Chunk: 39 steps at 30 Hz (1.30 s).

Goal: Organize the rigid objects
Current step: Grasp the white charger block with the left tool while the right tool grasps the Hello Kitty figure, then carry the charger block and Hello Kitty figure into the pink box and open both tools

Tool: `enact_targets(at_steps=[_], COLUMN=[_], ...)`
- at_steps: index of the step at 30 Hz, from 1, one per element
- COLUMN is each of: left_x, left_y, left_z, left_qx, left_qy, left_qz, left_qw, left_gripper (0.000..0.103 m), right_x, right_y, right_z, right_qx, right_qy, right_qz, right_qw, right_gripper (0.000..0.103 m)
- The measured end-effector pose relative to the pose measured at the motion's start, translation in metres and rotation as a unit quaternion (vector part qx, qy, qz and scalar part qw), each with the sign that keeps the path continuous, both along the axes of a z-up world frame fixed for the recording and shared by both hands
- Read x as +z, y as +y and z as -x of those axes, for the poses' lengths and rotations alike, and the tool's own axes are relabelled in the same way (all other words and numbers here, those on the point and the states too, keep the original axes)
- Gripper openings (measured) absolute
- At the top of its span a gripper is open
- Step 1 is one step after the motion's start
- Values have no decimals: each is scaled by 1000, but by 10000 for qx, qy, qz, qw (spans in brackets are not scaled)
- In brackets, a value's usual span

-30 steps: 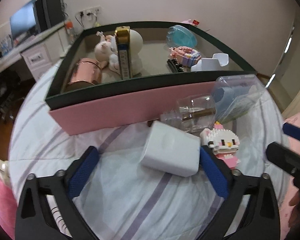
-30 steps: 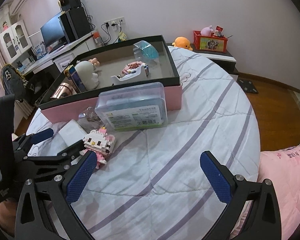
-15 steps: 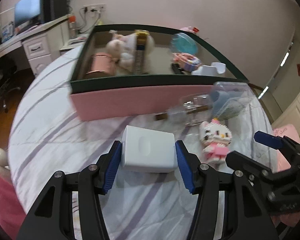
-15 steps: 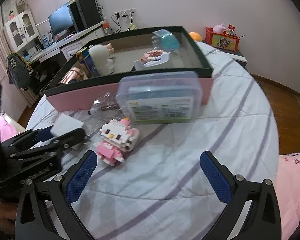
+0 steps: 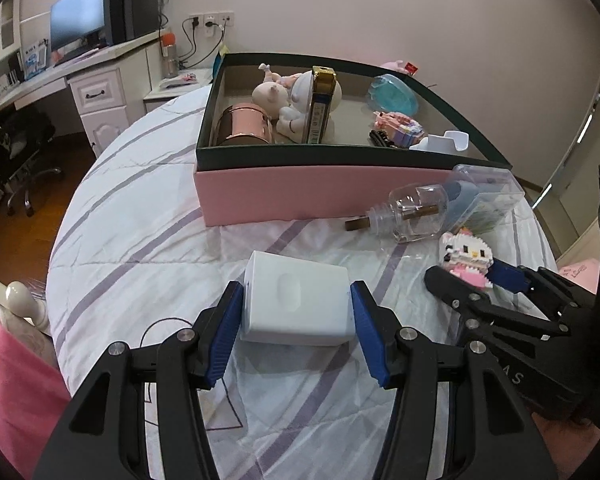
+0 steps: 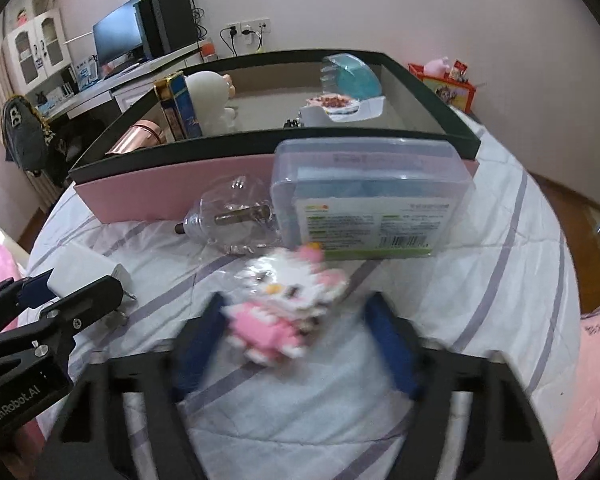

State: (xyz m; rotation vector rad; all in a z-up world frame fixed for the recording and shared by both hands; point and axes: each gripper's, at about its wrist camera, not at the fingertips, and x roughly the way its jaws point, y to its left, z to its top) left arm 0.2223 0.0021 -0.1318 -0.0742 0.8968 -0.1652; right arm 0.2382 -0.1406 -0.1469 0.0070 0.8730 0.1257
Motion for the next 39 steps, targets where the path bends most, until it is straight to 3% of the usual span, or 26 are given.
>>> enact_targets(at_steps=[5,9,26,32,39], left_x=[3,8,27,37,69], left_y=[0,2,-2,-4,-9], left_z=[3,8,18,18,4], left_qx=[18,49,29,2,-117], left_qy=[-29,-94,-272,-365,-729], left_qz=[0,1,-16,12,47], left_qw=[10000,9999,9996,9993,9973], left_gripper=[55,55,55,55,55], right_x=[3,9,27,44,77], right_y=[-13,-26,-34,-32,-28], right_z=[9,18,34,39,31], right_qx=[76,124,243,369,551], right_qy=[1,-4,-203,-338,-656], right_qz=[-283,-491,-829,-976,-1019], right_qw=[9996,9987,9961,9940,9911], right_gripper=[48,37,37,37,37])
